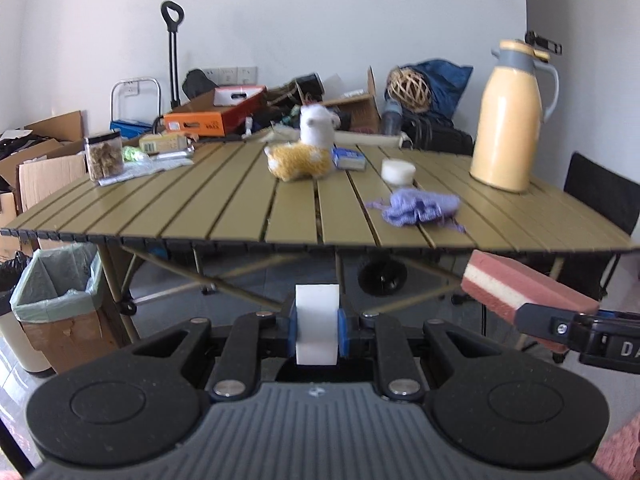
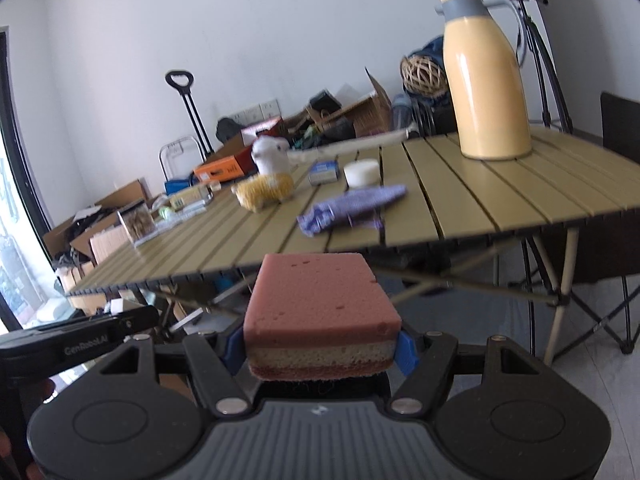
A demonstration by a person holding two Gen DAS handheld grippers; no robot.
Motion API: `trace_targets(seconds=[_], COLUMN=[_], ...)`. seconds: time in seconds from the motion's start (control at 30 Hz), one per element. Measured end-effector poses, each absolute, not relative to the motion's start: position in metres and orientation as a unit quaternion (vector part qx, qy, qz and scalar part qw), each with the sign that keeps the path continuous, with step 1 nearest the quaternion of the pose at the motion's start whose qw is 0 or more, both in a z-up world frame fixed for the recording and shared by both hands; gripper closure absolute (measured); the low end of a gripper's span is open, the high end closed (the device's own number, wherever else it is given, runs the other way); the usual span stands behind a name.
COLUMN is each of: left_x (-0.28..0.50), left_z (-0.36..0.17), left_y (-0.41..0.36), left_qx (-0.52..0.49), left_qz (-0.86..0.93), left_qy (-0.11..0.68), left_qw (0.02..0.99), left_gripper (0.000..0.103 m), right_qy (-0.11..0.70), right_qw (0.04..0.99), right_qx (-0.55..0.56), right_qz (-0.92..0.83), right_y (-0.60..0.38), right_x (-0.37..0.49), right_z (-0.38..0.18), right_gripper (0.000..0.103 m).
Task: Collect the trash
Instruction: 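Carry white roll and pink sponge down over the black bin with both tools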
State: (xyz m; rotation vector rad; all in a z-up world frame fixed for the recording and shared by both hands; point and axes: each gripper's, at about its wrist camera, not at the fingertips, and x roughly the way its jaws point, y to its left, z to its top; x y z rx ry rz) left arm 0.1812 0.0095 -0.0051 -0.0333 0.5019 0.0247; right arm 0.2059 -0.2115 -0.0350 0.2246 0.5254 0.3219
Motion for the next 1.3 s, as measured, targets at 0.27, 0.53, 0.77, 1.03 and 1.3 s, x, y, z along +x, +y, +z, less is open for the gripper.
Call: trace_targets(seconds=[0.27,0.53,0.77,1.03,1.3], left_x=[0.184,0.192,0.202,0.218,0.233], left_z=[-0.041,-0.074,-0.103,-0.128,-0.139], left_y=[0.006,0.009,0.019,0.030,0.031], left_qx=[-0.001,0.014,0.004,-0.015,-0.018], left_qz=[0.010,0.022,0.031,0.023,0.031], left_qy=[0.298,0.337,0.376,0.410,0.426], left_qw=[0.954,0.941,0.926,0.912,0.904], left_gripper=[0.084,0.084,0.084,0.084,0.084], right_qy=[0.301,0.332,0.357,0.374,0.381], right_qw=[0.933,0.925,0.919,0.918,0.917], right_qx=[0.119,0.113,0.103,0.084,0.085], right_qz=[0.156,0.148,0.133,0.105,0.079], right_y=[-0.217,-0.222,-0.226,-0.224,-0.232], right_x=[0.211,0.220,0.229,0.239,0.250], right_z=[-0.078,-0.113,-0.135,-0.155,-0.163], right_gripper=[0.034,0.034,0.034,0.034,0.034])
